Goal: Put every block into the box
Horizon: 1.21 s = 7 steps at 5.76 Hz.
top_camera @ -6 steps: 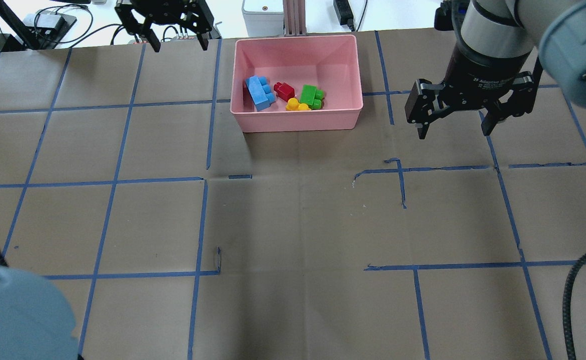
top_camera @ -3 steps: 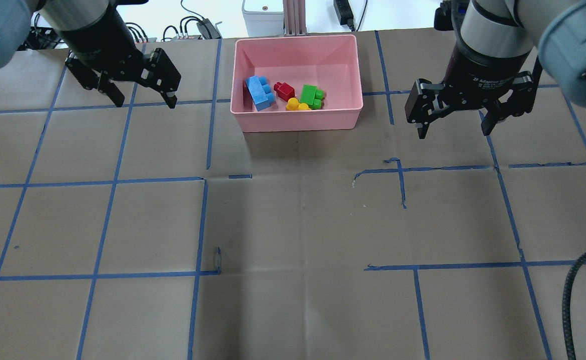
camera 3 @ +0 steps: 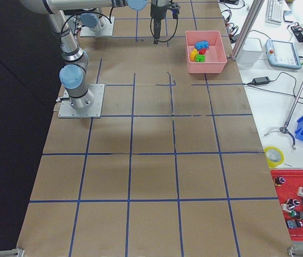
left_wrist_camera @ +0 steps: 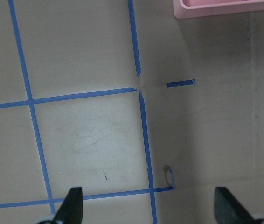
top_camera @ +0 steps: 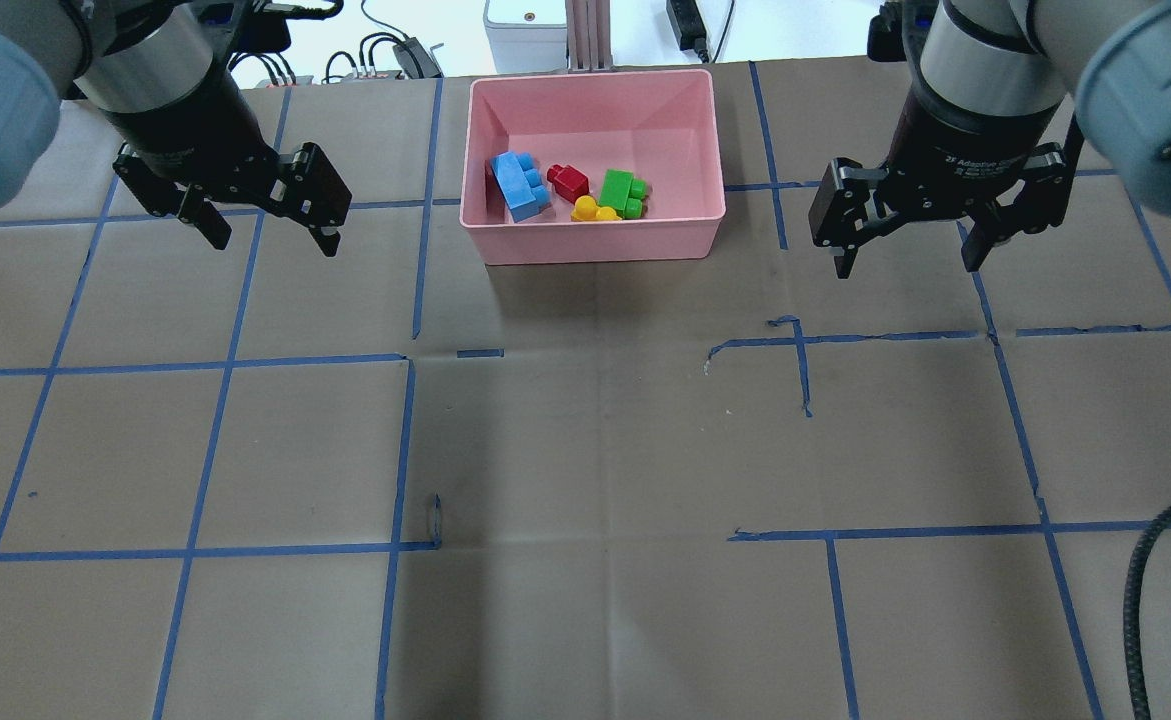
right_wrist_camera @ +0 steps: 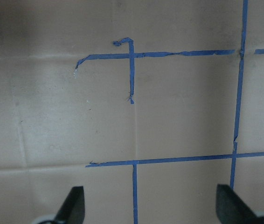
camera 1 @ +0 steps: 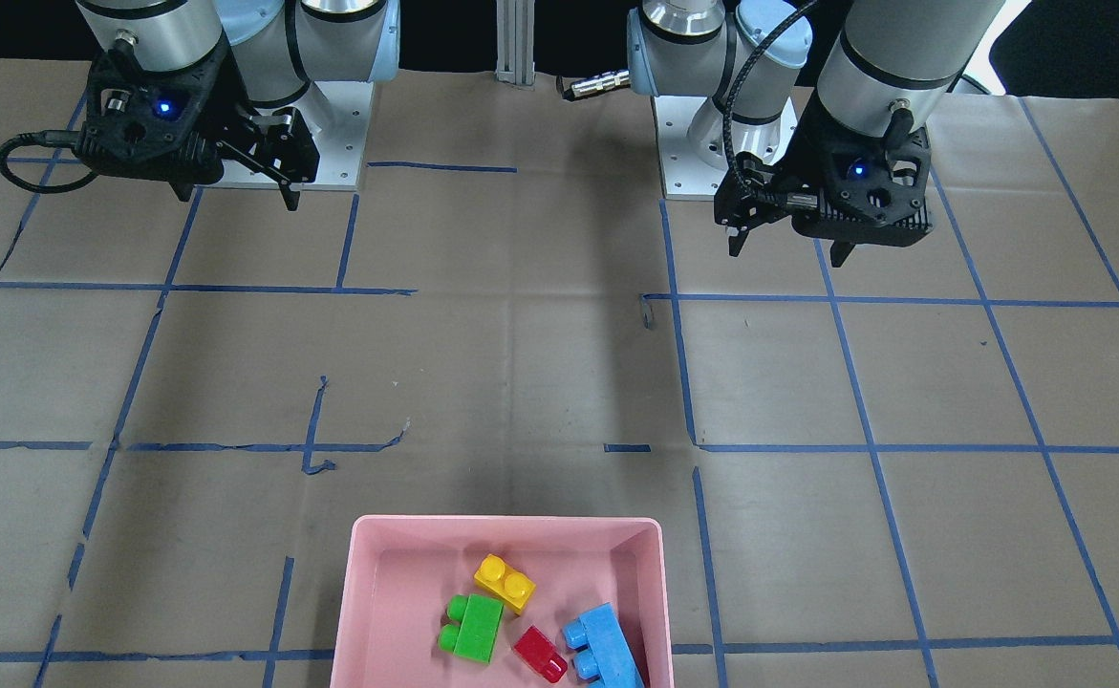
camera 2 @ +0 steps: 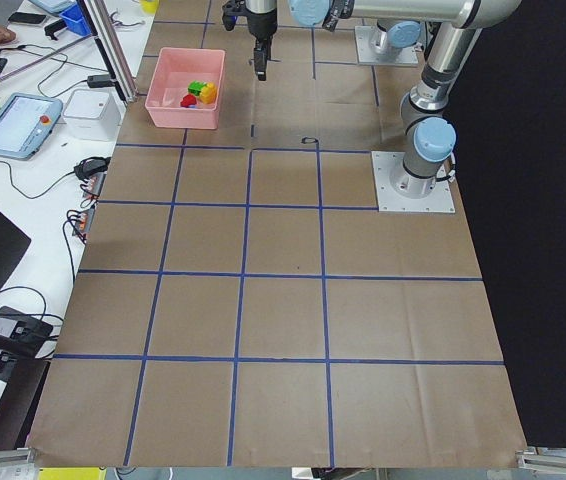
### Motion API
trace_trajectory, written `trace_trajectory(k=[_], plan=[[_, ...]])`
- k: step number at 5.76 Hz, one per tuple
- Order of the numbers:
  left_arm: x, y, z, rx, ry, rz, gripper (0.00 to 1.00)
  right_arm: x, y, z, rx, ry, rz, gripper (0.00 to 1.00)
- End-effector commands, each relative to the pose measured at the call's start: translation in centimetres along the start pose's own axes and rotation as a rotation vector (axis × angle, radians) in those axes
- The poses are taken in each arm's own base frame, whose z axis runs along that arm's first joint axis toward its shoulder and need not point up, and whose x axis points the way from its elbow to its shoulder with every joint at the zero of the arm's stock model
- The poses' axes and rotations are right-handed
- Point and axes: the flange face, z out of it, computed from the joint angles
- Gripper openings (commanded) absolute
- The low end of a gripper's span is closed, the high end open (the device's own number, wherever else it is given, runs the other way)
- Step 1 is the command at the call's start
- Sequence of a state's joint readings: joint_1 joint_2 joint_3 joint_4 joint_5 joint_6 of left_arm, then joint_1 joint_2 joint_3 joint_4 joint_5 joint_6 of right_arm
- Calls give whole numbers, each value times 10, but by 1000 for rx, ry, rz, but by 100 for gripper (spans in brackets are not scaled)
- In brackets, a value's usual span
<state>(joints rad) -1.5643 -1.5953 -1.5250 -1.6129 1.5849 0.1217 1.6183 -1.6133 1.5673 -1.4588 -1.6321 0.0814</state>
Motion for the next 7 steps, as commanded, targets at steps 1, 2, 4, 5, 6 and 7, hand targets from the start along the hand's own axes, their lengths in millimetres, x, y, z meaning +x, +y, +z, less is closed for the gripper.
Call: trace_trajectory(k=[1, 2, 4, 5, 6, 7], plan=[[3, 1, -5, 15, 29, 0, 99, 0, 1, -2, 5, 1, 2, 100], [3, 2, -5, 15, 25, 1, 99, 0, 2, -3, 6, 1, 0, 100], [3, 2, -5, 13, 22, 1, 99, 0, -3, -2, 23, 0, -3, 100], [2, 1, -5, 13, 20, 3, 99, 0, -4, -1, 22, 0, -3, 100], [2, 0, -4, 11, 21, 3, 99, 0, -4, -1, 22, 0, -3, 100], [2, -1, -5, 14, 20, 3, 99, 0, -4, 0, 20, 0, -5, 100]])
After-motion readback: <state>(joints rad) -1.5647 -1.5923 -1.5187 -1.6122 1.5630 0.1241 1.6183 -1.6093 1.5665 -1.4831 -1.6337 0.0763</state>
